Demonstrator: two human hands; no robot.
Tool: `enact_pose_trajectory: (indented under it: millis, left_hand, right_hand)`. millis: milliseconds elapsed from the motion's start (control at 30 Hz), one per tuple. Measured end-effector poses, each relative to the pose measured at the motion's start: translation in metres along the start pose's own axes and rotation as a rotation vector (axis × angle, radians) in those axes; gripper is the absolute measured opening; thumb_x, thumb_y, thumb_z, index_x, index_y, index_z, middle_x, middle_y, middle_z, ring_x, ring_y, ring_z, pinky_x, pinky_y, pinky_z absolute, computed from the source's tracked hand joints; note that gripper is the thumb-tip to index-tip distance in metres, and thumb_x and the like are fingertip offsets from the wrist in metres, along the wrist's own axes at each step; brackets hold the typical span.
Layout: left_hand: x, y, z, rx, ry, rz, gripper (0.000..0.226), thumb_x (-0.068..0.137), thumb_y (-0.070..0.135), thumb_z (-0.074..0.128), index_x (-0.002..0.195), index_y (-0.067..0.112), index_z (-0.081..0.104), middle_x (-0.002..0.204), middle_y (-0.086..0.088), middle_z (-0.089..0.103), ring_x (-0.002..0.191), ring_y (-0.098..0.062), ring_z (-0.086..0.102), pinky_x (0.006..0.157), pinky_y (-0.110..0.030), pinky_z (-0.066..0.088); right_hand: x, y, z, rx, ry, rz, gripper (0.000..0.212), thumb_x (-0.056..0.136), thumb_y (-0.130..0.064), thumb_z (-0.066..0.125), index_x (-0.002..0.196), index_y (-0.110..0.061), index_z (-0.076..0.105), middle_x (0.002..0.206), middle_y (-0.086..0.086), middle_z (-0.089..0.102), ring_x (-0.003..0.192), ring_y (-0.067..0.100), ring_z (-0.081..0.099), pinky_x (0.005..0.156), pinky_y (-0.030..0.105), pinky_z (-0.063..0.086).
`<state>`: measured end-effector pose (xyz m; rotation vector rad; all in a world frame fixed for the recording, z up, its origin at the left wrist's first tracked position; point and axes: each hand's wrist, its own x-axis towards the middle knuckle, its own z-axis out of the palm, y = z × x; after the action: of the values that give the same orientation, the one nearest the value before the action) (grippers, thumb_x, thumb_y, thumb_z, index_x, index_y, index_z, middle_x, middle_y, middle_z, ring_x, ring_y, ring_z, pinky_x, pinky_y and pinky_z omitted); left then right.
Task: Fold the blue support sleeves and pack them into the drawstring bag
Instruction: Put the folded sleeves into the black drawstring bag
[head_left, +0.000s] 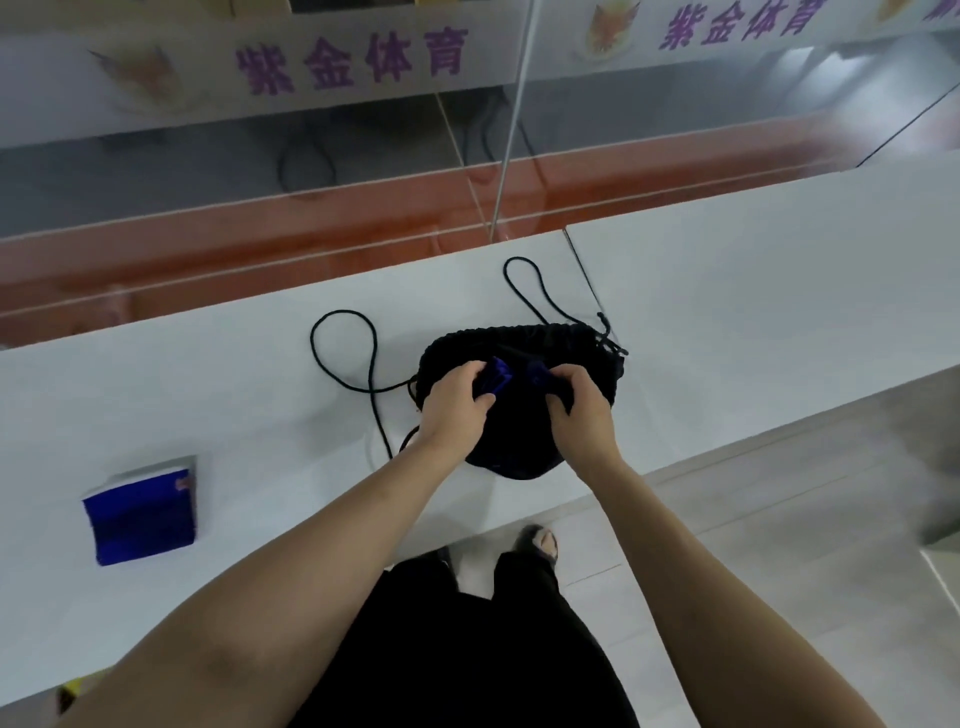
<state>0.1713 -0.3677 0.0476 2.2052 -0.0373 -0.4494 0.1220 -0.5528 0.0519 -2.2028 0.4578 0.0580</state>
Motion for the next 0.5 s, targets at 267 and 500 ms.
enact_pose_trajectory:
  millis: [267,500]
  left_hand:
    - [0.029,-0.007,0.028,0.175,-0.069,-0.109,0.047,0.099,0.025,0.061,0.144,0.017,0.049,0.138,-0.003,0.059,0.119,-0.022,0.06,0.098,-0.039,0.05]
    - [0.049,-0.011,0.038,0.491,-0.169,-0.08,0.048,0.097,0.005,0.053,0.143,0.02,0.05,0.12,-0.006,0.065,0.122,-0.027,0.046,0.094,-0.042,0.05]
  right_hand:
    - [0.068,0.028,-0.012,-0.287,-0.323,-0.156,0.034,0.096,-0.006,0.057,0.124,-0.025,0.058,0.121,-0.002,0.064,0.115,0.018,0.059,0.099,0.037,0.051]
    - [0.108,0.046,-0.022,-0.454,-0.512,-0.259,0.034,0.099,-0.014,0.059,0.131,-0.024,0.056,0.117,0.012,0.057,0.106,0.029,0.059,0.094,0.038,0.049]
